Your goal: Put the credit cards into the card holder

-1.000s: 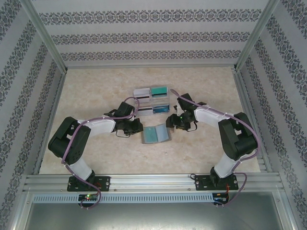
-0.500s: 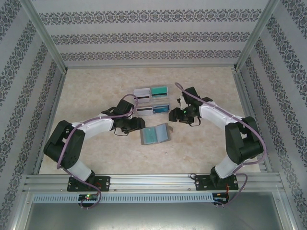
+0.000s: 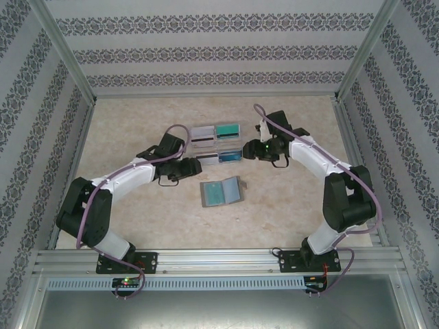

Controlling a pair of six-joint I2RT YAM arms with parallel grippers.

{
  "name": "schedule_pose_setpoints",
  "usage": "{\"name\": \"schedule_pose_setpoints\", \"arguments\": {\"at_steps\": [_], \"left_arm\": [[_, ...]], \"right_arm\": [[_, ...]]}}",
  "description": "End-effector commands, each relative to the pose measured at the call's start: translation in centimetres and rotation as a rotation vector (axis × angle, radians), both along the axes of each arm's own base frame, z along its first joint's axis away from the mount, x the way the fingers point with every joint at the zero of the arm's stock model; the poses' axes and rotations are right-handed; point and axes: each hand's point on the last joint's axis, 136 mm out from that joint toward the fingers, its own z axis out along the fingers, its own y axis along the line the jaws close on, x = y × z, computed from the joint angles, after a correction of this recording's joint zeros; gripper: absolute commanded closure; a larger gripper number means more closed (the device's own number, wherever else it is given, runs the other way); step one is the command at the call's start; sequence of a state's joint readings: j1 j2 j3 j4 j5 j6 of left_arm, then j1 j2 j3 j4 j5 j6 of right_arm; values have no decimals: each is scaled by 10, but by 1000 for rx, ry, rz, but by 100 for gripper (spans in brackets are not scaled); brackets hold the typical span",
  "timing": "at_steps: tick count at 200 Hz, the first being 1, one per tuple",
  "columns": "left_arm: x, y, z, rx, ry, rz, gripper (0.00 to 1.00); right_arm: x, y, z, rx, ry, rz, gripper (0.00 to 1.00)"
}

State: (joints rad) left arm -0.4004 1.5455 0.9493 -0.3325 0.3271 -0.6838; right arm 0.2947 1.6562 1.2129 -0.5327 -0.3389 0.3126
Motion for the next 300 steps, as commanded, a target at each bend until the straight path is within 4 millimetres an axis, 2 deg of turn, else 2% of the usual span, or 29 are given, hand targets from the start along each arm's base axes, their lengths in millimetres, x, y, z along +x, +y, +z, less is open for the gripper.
{"name": "schedule_pose_setpoints", "arguments": {"at_steps": [1, 29, 52, 71, 89, 120, 139, 161, 182, 197, 227, 252, 274, 300], "left_arm": [[29, 14, 24, -22, -67, 47, 38], [61, 29, 35, -17, -116, 92, 38], [83, 31, 29, -30, -124, 110, 38], [97, 26, 24, -42, -125, 102, 39], [105, 21, 21, -55, -125, 91, 41], [113, 17, 14, -59, -120, 85, 44], [115, 13, 8, -74, -110, 74, 46], [116, 13, 2, -60, -101, 57, 48], [119, 16, -2, -38, -105, 59, 48], [121, 14, -6, -46, -99, 53, 48], [124, 8, -12, -67, -90, 40, 49], [126, 5, -14, -84, -85, 34, 49], [125, 4, -17, -90, -81, 33, 49], [123, 4, -19, -87, -75, 29, 49]], "right_arm": [[40, 3, 29, -56, -190, 67, 39], [80, 17, 42, -137, -330, 197, 38], [107, 28, 49, -198, -423, 299, 38], [121, 41, 54, -215, -497, 400, 37], [124, 49, 58, -222, -522, 471, 37], [112, 63, 71, -212, -550, 531, 36], [96, 77, 71, -225, -562, 590, 35], [81, 75, 55, -240, -521, 598, 35], [67, 67, 44, -166, -465, 544, 38], [50, 69, 35, -142, -436, 567, 39], [31, 72, -2, -235, -376, 638, 41], [32, 63, -29, -377, -398, 617, 42], [41, 56, -33, -434, -447, 567, 42], [49, 58, -37, -534, -518, 572, 43]]}}
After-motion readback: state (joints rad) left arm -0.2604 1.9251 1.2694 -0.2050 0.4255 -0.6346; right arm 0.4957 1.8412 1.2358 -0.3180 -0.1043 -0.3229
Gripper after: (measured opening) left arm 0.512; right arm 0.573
